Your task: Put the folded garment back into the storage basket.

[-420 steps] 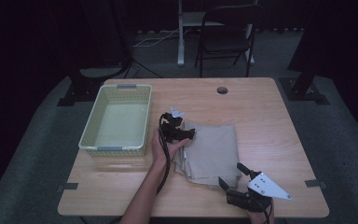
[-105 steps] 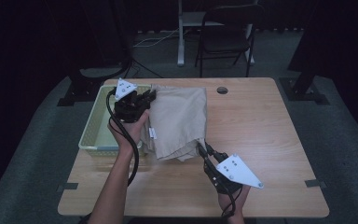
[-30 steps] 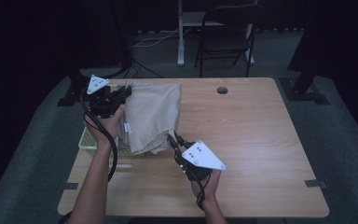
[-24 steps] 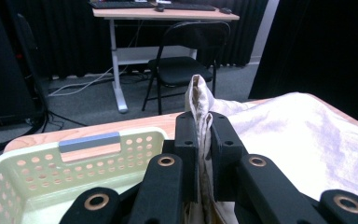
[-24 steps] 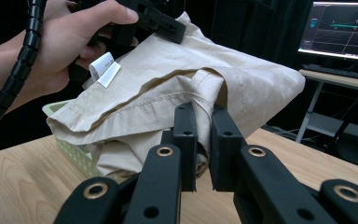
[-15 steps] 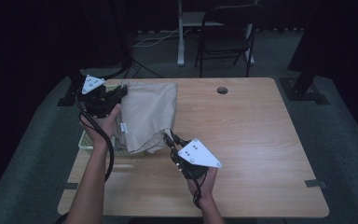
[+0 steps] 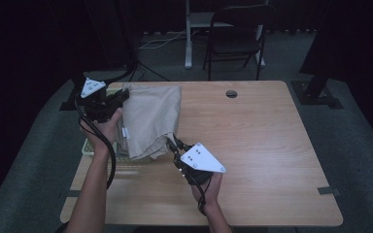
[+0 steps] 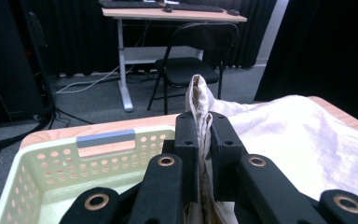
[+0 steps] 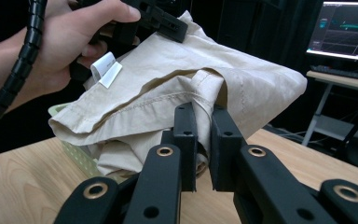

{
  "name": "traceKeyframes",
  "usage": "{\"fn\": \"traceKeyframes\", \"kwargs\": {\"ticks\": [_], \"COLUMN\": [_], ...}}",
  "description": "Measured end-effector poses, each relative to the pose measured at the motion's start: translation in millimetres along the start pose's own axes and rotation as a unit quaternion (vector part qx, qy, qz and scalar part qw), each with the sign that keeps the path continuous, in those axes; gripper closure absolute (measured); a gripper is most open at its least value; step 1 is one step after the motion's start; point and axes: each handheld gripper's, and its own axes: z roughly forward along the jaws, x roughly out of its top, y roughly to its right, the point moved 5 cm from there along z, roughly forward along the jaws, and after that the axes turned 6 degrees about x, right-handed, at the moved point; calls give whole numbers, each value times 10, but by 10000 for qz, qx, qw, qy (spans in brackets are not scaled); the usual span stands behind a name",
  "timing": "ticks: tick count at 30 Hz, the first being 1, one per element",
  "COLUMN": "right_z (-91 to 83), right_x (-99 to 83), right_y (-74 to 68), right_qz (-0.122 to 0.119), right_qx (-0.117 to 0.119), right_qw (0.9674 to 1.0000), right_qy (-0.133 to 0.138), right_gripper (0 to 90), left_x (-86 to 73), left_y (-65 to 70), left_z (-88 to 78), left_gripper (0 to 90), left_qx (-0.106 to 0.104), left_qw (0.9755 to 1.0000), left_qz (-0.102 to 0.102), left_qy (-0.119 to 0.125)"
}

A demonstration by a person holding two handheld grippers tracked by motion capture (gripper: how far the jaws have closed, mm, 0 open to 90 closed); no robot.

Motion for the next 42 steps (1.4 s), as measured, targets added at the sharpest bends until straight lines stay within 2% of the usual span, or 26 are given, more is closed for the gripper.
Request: {"fn": "traceKeyframes", "kwargs": {"ticks": [5, 23, 35, 42], "right_z": [43, 207, 283, 364], "right_x": [29, 57, 84, 84], "right_y": [-45, -123, -180, -213], "right_qz": [-92, -47, -38, -52], "right_qx": [26, 147, 215, 272], "right_qw": [10000, 9999, 9998, 9996], "right_qy": [-9, -30, -25, -39], "right_gripper": [829, 829, 829, 829], "left_x": [-4, -20, 23, 19], "left_y": [-54, -248, -316, -387], "left_z": [-14, -52, -115, -94], "left_gripper": [846, 846, 847, 846], "left_qx": [67, 144, 221, 251], "left_qw": [10000, 9999, 9997, 9996], "left_qz": [-12, -68, -67, -86], "left_qy": [11, -8, 35, 5]}}
